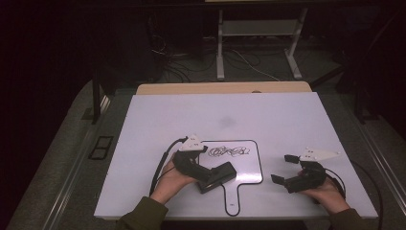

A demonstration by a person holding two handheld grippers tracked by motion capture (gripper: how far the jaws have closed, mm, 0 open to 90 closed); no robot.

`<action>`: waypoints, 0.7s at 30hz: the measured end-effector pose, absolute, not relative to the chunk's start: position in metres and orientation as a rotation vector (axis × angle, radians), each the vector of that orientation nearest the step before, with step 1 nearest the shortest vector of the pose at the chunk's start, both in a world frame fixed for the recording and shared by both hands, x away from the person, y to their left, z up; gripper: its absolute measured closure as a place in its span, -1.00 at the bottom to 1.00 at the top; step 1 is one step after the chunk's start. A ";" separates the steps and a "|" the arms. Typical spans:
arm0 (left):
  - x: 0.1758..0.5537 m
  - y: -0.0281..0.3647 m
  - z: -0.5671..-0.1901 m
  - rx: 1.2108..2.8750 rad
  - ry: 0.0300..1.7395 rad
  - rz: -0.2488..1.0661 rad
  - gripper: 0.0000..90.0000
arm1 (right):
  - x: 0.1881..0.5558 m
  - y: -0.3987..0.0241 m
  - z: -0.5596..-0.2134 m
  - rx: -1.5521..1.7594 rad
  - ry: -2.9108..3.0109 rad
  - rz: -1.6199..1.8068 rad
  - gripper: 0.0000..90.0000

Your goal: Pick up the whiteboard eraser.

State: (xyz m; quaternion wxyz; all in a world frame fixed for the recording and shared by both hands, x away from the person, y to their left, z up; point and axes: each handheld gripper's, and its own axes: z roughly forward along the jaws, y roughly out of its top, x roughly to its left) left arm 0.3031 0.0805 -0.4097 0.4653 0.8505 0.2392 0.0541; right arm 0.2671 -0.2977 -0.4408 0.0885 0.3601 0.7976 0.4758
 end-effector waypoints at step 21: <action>0.292 0.064 -0.418 2.286 0.529 0.070 -0.46 | 0.267 -0.296 -0.443 1.068 2.393 1.384 -1.00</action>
